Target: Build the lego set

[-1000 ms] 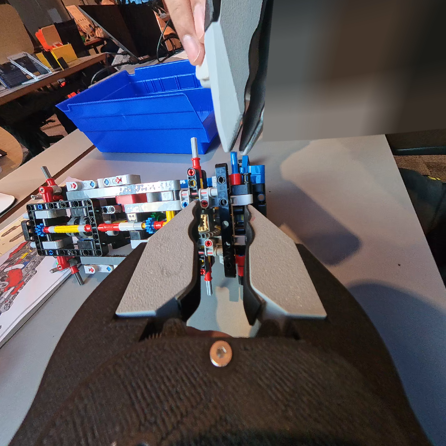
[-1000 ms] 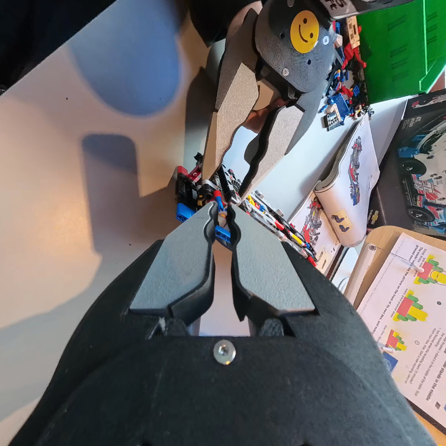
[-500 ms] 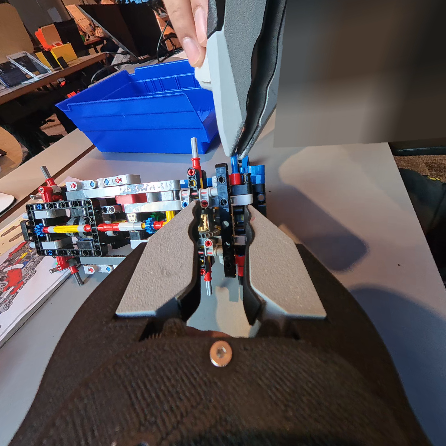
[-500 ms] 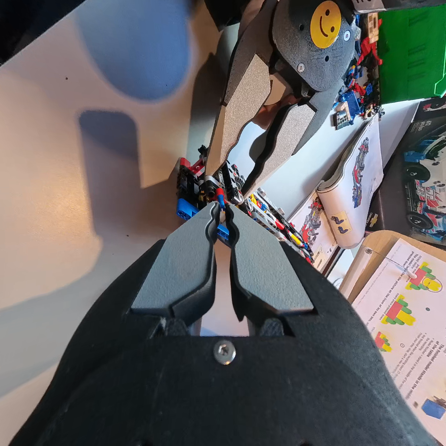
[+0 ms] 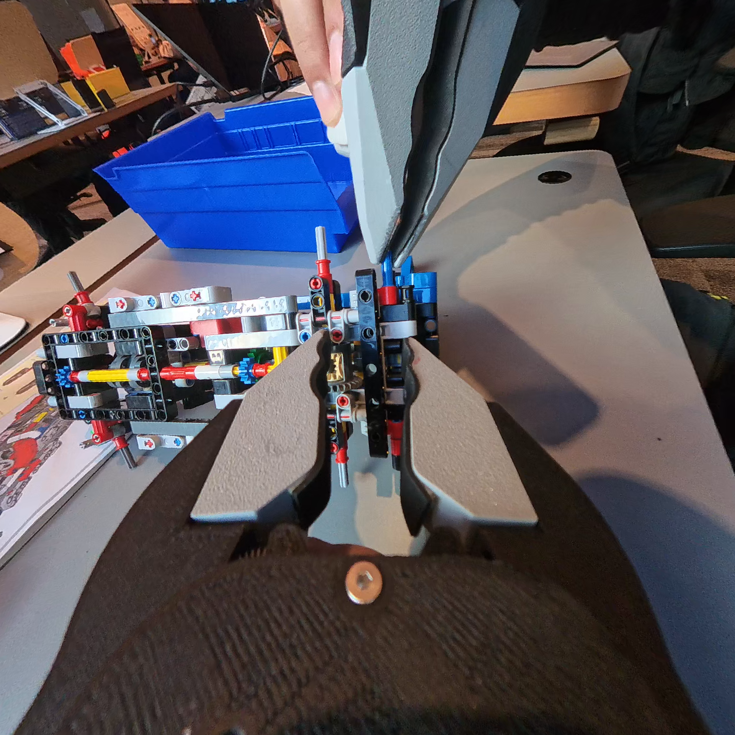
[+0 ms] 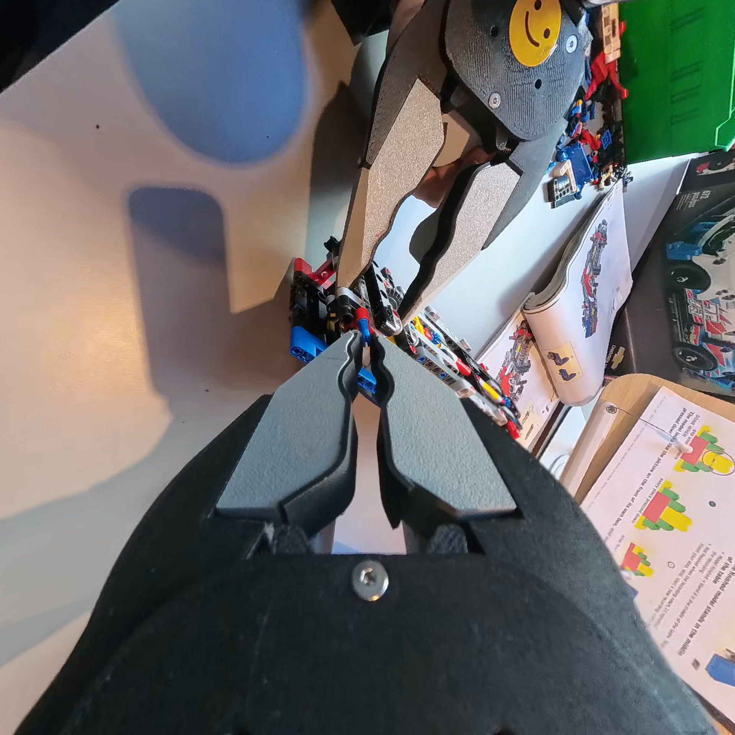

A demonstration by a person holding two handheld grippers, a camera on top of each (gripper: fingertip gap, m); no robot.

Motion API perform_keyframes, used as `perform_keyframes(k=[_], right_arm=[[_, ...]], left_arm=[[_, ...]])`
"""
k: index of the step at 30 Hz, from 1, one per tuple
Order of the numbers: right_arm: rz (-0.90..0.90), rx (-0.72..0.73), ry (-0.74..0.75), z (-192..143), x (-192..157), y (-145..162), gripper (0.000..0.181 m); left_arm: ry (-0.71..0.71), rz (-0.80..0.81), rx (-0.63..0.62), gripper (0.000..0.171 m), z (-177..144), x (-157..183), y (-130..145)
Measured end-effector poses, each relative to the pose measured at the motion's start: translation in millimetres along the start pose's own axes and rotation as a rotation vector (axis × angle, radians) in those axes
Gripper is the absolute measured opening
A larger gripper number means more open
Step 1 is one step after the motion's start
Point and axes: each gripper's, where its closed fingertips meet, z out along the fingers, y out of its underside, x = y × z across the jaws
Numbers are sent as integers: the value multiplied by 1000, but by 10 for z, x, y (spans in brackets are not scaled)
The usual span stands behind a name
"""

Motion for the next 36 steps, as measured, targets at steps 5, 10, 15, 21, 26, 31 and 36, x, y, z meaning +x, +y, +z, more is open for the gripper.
perform_keyframes(k=[5, 10, 15, 21, 26, 31, 36], right_arm=[[24, -11, -14, 7, 11, 13, 0], [77, -1, -40, 6, -3, 16, 1], [76, -17, -45, 6, -13, 9, 1], [141, 20, -58, 15, -4, 3, 1], [155, 4, -78, 12, -29, 16, 1], [179, 2, -80, 13, -43, 14, 1], [204, 5, -72, 19, -24, 11, 1]], left_arm=[[-10, -5, -3, 32, 1, -14, 5], [-7, -4, -5, 32, 6, -7, 7], [-3, -10, -4, 31, 4, -3, 4], [-6, -15, -3, 31, -5, -11, 6], [-5, -9, -6, 31, 10, -2, 4], [1, -5, -7, 31, 13, 9, 4], [-5, -11, -7, 31, 5, -7, 4]])
